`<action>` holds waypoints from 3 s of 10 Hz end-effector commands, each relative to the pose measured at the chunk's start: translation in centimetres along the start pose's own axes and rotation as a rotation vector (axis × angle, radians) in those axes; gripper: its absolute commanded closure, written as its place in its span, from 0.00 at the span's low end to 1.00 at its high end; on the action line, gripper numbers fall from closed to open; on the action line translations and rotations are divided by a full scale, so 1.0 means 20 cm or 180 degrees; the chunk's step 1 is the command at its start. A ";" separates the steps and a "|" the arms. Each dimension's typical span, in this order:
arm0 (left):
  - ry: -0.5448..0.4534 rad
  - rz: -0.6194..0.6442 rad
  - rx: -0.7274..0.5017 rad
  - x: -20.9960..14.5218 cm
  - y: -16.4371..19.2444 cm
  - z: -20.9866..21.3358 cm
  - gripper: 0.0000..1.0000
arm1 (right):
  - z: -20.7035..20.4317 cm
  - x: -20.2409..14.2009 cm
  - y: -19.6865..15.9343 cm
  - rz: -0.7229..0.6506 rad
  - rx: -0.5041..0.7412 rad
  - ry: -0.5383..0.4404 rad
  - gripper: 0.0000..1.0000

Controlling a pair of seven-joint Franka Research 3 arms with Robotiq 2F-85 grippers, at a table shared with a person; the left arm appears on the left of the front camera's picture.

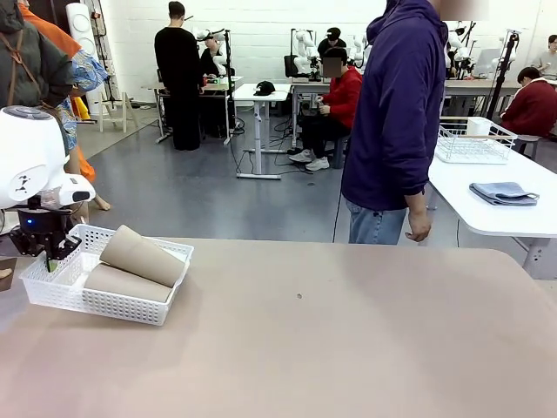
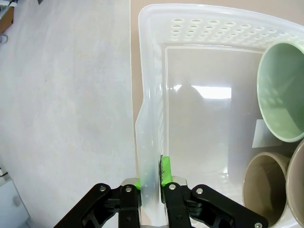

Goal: Clean and organize the cups into the basket.
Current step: Move the Organizing basket back to the left side of the table.

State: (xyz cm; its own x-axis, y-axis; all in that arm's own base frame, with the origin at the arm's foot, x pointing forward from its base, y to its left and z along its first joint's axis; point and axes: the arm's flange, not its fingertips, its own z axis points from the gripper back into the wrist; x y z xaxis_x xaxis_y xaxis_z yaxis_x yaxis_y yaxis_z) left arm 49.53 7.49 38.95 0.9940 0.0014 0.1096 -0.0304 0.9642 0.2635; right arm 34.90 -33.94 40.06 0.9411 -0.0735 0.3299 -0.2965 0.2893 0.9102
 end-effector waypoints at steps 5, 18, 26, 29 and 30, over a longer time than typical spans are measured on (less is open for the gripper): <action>0.0115 -0.0071 0.0124 0.08 0.02 -0.14 0.80 | -0.01 0.00 0.00 0.0000 -0.0025 -0.0028 0.00; -0.0019 0.0029 -0.0007 0.02 0.07 -0.04 0.00 | -0.01 0.00 0.00 0.0000 -0.0025 -0.0028 0.00; -0.1373 0.0846 -0.0251 -0.74 0.05 0.71 0.00 | -0.01 0.00 0.00 0.0000 -0.0025 -0.0028 0.00; -0.1459 0.0876 -0.0126 -0.82 0.03 0.69 0.00 | -0.01 0.00 0.00 0.0000 -0.0025 -0.0028 0.00; -0.1479 0.0864 -0.0290 -0.71 0.07 0.88 0.00 | -0.01 0.00 0.00 0.0000 -0.0025 -0.0028 0.00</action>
State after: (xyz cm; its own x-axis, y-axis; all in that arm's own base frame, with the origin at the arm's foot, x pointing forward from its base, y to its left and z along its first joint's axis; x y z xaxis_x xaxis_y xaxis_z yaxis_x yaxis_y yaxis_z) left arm 33.39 4.14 54.79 0.7970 0.1569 0.5832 -0.2580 0.9616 0.0938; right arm 34.93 -33.91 40.03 0.9413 -0.0731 0.3297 -0.2964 0.2890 0.9103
